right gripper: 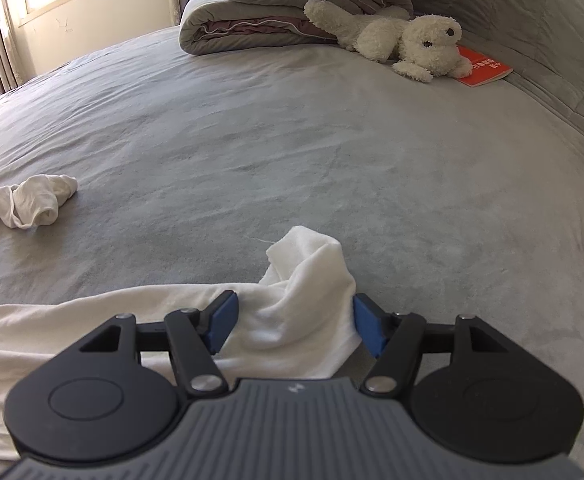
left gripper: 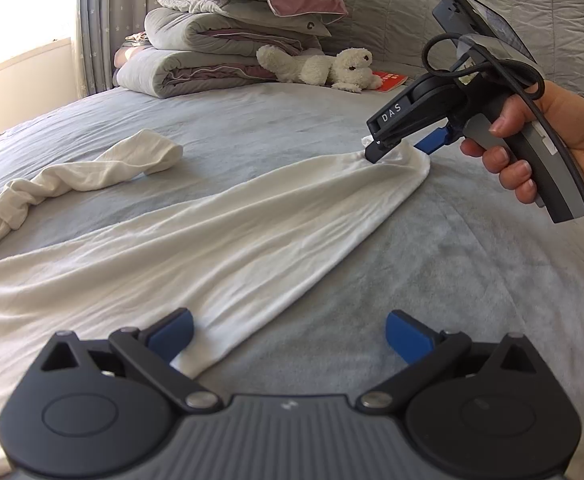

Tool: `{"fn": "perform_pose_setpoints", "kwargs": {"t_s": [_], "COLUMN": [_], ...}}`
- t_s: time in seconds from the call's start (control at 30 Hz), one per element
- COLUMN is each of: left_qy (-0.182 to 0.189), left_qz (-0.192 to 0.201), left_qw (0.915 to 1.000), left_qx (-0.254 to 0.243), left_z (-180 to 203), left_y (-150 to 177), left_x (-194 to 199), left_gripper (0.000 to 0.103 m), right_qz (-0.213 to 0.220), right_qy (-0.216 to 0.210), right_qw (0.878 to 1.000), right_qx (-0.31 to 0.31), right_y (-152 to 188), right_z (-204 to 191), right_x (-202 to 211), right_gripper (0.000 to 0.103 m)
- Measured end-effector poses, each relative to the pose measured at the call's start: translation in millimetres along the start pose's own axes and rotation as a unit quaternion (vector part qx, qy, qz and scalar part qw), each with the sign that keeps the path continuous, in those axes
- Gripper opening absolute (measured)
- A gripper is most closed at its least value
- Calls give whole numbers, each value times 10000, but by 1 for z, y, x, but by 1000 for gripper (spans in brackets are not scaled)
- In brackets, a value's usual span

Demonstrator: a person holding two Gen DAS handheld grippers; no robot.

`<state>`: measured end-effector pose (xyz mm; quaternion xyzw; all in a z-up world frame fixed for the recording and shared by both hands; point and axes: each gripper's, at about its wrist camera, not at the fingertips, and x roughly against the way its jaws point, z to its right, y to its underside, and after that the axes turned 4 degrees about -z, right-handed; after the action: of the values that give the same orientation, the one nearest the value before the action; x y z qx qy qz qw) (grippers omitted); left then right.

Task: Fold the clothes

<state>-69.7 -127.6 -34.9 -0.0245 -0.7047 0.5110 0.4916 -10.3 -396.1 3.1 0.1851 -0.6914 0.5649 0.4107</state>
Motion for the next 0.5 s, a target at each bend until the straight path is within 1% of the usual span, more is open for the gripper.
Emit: {"fn": "perform_pose_setpoints", "kwargs": {"t_s": [0.37, 0.5], "left_qy": [2, 2], "left_qz": [0, 0], "left_qw": [10000, 10000], "left_qx": [0, -1], "left_z": [0, 0], "left_y": [0, 0], "left_x": [-1, -1], "left_gripper": [103, 103], "right_qz": [4, 105], "right_qy": [81, -41], "right_qw": [9999, 9995], "right_qx": [-130, -289], "right_y": [-2, -7], "right_z": [6, 11], "right_x": [1, 9], "right_gripper": [69, 69]}}
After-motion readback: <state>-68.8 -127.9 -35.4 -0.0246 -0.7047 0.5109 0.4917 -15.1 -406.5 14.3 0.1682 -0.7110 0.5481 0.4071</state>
